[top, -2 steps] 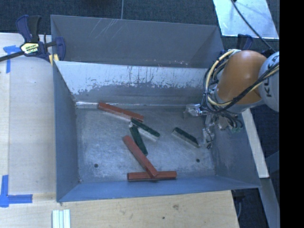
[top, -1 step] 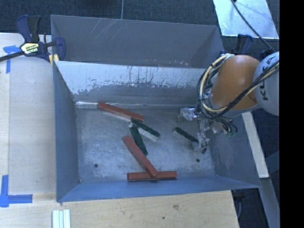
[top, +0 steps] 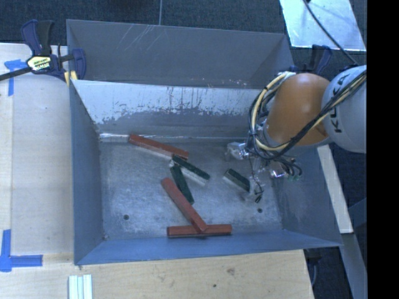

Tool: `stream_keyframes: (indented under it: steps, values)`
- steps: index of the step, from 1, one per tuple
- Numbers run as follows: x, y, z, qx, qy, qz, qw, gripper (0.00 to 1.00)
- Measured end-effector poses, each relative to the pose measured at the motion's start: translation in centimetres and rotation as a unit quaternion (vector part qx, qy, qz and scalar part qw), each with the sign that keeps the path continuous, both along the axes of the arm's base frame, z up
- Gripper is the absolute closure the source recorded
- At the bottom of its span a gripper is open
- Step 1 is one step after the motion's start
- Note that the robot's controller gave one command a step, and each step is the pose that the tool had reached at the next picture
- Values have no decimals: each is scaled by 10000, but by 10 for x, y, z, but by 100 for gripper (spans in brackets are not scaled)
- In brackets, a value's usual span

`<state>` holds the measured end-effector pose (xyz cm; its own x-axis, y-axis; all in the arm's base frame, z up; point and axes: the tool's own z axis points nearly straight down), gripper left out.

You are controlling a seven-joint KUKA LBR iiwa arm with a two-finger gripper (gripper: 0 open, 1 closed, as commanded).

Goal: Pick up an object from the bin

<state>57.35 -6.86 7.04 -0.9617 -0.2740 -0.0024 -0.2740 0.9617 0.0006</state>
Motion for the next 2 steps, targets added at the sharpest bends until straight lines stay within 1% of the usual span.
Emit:
stream_keyframes:
  steps: [1, 2]
  values:
    - [1, -1, 1, -4, -9, -6, 10000, 100]
    - [-12, -9, 134, -18, -50, 82, 10000, 100]
